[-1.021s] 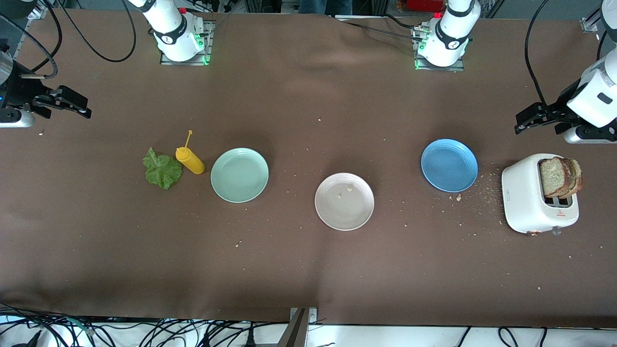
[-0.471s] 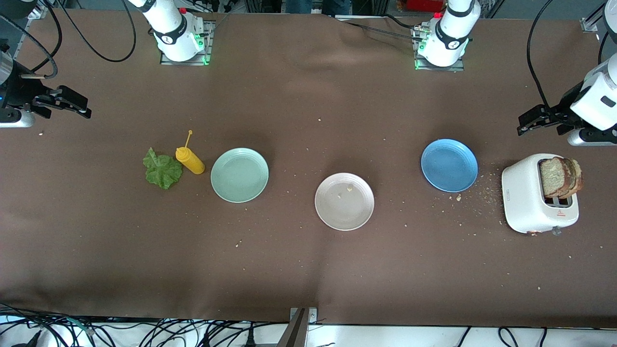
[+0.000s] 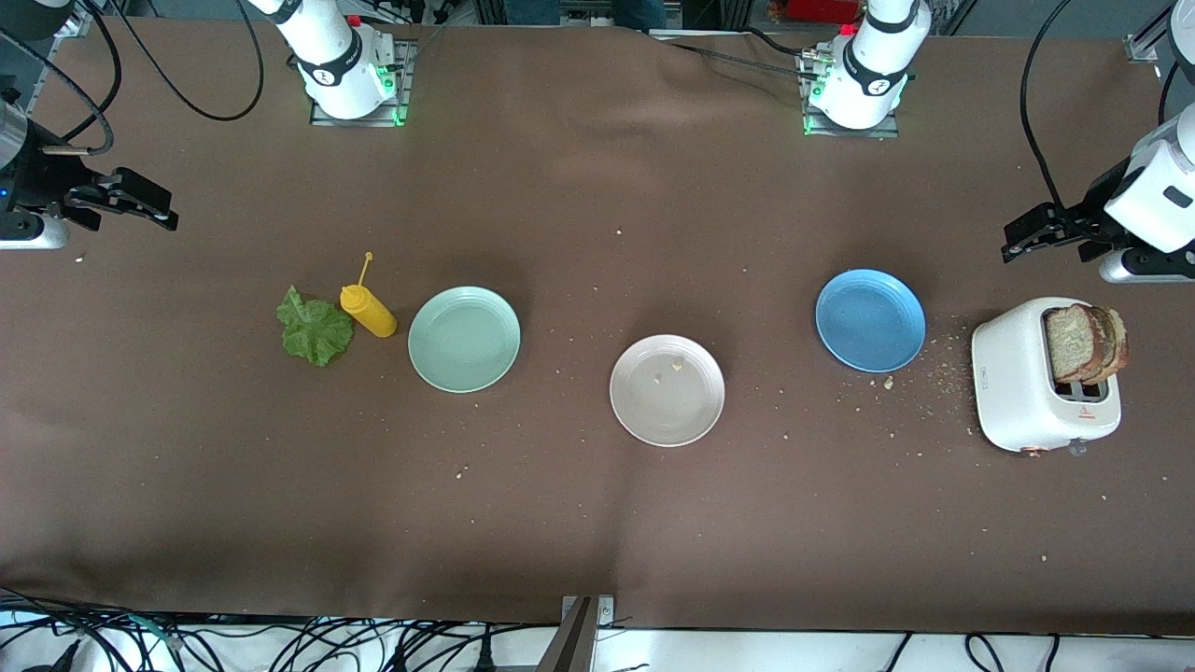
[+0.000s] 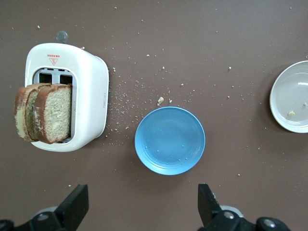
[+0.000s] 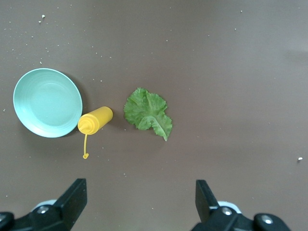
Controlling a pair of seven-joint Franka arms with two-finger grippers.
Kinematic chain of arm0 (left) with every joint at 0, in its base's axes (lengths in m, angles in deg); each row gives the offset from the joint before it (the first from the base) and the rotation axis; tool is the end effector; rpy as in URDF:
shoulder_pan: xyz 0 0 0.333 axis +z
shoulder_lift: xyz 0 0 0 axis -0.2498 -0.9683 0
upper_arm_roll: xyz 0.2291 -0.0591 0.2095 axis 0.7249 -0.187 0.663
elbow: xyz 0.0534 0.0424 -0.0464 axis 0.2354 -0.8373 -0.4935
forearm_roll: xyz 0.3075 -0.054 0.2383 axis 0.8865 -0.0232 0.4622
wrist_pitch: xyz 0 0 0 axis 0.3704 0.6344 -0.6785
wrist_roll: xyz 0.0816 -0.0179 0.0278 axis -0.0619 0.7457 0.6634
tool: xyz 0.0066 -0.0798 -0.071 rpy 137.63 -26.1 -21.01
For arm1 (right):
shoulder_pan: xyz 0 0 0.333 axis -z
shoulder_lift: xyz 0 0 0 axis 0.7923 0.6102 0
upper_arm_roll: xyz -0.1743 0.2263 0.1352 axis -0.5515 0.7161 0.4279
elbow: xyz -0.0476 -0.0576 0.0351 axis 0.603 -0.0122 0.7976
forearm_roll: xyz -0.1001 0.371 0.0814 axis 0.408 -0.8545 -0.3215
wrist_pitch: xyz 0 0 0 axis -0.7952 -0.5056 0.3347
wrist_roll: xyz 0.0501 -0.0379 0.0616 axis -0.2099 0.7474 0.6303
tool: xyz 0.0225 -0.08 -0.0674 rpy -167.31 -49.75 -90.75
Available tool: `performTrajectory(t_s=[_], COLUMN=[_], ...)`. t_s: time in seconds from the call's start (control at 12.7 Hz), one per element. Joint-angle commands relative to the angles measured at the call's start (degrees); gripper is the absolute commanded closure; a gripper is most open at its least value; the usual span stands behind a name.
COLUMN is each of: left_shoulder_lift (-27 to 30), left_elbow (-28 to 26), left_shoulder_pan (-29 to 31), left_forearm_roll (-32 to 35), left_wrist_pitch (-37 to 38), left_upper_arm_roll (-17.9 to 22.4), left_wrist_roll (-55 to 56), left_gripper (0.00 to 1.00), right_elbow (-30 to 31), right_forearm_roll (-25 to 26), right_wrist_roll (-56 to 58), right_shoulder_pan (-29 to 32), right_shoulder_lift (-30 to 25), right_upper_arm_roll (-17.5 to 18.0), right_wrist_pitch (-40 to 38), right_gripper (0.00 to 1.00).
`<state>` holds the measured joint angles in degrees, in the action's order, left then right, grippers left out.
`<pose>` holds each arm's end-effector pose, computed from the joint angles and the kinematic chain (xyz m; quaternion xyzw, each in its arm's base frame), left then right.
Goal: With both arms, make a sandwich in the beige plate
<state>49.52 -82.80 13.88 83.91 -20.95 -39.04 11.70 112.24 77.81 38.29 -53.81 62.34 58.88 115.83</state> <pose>0.5531 0.0161 0.5599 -0.9997 -0.0192 0.0169 0.0010 0.5426 -0.0156 0.5759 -0.9996 -0.0047 0.0273 0.0044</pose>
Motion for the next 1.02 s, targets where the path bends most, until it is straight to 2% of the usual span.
performTrajectory(t_s=[0.0,0.94], left_shoulder_lift=[0.1,0.1], left_elbow=[0.0,-0.1], left_shoulder_pan=[0.3,0.3], left_forearm_roll=[1.7,1.7], left_wrist_pitch=[-0.3,-0.4], left_upper_arm_roll=[-0.4,-0.4], left_wrist_roll=[-0.4,-0.4], left_gripper=[0.0,0.0], right_elbow=[-1.1,-1.6], right_forearm_roll=[-1.0,-0.7], right_wrist_roll=[-0.1,0.2], right_shoulder_pan=[-0.3,-0.6], right_shoulder_lift=[0.7,1.6], right_upper_arm_roll=[-0.4,-0.2], right_wrist_pitch=[-0.4,0.2], right_gripper=[0.0,0.0])
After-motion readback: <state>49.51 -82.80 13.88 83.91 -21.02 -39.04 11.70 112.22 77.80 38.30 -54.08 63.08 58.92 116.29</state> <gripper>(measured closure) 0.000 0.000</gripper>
